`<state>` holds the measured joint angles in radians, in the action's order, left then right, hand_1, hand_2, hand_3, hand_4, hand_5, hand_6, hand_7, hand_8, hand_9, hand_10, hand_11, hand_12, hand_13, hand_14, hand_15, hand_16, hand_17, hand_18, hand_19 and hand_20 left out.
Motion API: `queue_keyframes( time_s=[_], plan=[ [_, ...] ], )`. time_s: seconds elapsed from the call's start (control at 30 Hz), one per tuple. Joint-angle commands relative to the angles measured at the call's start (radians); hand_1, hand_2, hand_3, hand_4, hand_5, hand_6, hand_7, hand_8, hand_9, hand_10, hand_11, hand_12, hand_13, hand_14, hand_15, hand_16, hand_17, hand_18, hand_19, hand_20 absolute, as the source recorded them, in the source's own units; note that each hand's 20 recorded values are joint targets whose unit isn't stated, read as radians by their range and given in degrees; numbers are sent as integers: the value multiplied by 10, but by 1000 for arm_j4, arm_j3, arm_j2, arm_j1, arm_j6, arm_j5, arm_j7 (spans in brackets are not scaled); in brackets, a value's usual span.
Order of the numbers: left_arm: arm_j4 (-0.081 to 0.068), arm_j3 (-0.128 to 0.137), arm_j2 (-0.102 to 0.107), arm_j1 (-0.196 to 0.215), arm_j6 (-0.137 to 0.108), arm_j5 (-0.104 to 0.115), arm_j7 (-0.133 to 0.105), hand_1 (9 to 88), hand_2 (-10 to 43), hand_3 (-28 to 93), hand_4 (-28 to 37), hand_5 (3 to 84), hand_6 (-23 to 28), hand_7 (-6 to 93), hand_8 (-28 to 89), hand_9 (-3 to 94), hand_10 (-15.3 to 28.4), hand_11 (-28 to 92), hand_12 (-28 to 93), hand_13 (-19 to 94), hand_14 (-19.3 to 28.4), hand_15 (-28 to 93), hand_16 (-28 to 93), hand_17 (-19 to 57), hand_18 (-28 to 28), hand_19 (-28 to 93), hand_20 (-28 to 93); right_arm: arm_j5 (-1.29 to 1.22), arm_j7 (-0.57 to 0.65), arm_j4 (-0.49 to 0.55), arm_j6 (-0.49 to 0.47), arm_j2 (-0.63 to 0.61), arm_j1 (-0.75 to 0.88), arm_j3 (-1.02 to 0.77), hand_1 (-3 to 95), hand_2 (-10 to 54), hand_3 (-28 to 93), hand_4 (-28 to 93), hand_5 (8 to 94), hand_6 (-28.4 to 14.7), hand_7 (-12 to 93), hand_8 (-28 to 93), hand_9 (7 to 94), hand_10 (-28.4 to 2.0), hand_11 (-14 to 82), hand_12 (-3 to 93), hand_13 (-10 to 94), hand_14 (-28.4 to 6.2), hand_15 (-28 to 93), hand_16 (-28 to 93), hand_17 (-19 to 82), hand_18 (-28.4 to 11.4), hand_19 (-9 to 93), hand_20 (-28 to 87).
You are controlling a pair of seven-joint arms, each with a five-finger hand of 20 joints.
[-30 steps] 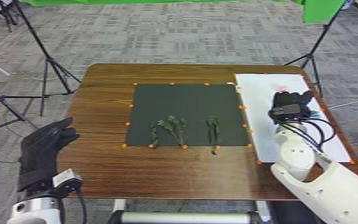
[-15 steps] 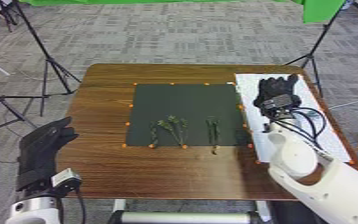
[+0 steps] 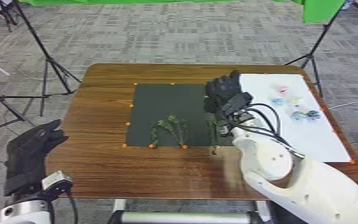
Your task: Arrange flowers
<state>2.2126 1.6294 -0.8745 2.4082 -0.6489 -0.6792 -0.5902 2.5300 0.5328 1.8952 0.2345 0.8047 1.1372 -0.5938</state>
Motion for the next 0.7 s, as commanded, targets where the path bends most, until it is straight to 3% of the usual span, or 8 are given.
queue_keyframes(
  time_s=[0.03, 0.2, 0.3, 0.37, 0.53, 0.7],
  plan=[
    [1, -3, 8, 9, -17, 13, -6, 286, 46, 822, -155, 534, 172, 213, -101, 434, 251, 537, 147, 335, 284, 843, -227, -40, 243, 547, 466, 7, -72, -12, -8, 145, -48, 75, 502, -75, 793, -283, 803, -9, 306, 85, 666, -134, 461, 400, 491, -178, 800, 326, 119, -258, 731, 245],
    [-5, -3, -7, -17, 0, -10, 20, 286, 46, 822, -156, 533, 172, 213, -100, 434, 250, 537, 146, 336, 284, 843, -227, -40, 243, 546, 466, 47, -129, -42, -23, 232, -32, 97, 501, -76, 793, -283, 803, -8, 309, 83, 668, -133, 461, 399, 492, -175, 799, 326, 119, -257, 729, 247],
    [-10, -5, -23, -31, 11, -28, 42, 287, 46, 820, -157, 533, 172, 212, -100, 434, 250, 538, 146, 335, 284, 843, -227, -40, 242, 546, 466, 107, -222, -92, -42, 330, 46, 29, 501, -75, 794, -283, 803, -7, 310, 82, 668, -133, 460, 398, 492, -175, 799, 326, 119, -256, 729, 247],
    [-20, -21, -26, -51, 21, -27, 39, 287, 46, 819, -158, 533, 172, 212, -100, 434, 250, 537, 146, 335, 284, 843, -227, -40, 243, 546, 466, 103, -216, -129, -28, 364, 40, 55, 501, -76, 794, -283, 804, -7, 310, 80, 668, -132, 461, 397, 493, -173, 799, 326, 119, -256, 728, 247],
    [-38, -43, -45, -101, 42, -55, 63, 287, 46, 818, -158, 532, 171, 213, -100, 434, 251, 537, 145, 335, 284, 843, -227, -40, 243, 546, 467, 212, -339, -190, -88, 503, 189, -80, 500, -76, 794, -283, 804, -5, 311, 75, 669, -130, 464, 398, 494, -172, 799, 327, 120, -254, 726, 247],
    [-54, -73, -44, -151, 63, -66, 73, 288, 46, 818, -158, 532, 171, 214, -101, 433, 251, 536, 146, 335, 284, 843, -228, -40, 243, 546, 467, 249, -321, -247, -72, 505, 177, -57, 497, -78, 795, -283, 803, -2, 314, 70, 672, -126, 466, 396, 496, -171, 799, 326, 119, -253, 725, 247]
  ],
)
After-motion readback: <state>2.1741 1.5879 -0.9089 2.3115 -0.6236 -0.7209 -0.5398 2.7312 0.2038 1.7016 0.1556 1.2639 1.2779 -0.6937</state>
